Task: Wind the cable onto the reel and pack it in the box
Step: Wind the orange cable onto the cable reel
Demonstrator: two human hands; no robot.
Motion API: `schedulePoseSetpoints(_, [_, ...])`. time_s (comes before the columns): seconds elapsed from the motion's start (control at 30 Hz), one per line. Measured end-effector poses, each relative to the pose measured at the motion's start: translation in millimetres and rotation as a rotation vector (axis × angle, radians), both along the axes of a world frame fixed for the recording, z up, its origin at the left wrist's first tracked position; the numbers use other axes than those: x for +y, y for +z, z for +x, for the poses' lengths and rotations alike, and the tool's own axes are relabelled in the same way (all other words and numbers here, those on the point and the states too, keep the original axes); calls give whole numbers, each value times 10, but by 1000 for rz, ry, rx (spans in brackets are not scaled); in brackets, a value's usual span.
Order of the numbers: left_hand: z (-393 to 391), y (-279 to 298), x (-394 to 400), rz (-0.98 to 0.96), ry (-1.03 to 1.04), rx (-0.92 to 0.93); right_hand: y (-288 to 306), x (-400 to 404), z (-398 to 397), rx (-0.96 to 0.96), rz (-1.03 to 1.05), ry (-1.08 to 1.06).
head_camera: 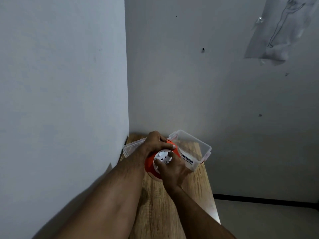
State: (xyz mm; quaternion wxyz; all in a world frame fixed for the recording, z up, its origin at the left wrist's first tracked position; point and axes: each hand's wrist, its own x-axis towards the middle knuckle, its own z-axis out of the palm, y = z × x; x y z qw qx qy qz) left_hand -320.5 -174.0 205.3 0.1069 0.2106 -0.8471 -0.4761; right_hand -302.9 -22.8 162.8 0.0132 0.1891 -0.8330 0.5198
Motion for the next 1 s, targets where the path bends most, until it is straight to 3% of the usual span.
schedulePoseSetpoints(0.2, [-6,-43,8,-17,-8,-31,-69,-206,59,-415,-259,-236])
schedulePoseSetpoints(0.37, [3,-49,44,-8,14,-19,63,-314,-32,-995,-549,-442])
schedulePoseSetpoints(0.5, [24,-16,7,10,17,-34,112,-315,-77,-1051,-631,-365])
schedulePoseSetpoints(0.57, [45,-4,-11,33,66,-26,107,-250,-24,-754,-460,-311])
schedulePoseSetpoints(0.63, [56,18,-21,25,86,-21,92,-127,28,-169,-243,-175])
schedulePoseSetpoints(0.7, [63,44,-33,21,72,-24,56,49,-17,378,-54,98])
schedulePoseSetpoints(0.8, [91,66,-62,39,57,-35,-101,223,-218,923,357,463])
schedulePoseSetpoints(0.87, [100,59,-73,36,44,-34,-119,295,-338,1046,547,591])
schedulePoseSetpoints(1.0, [107,47,-63,10,18,-55,-32,361,-478,1064,730,674])
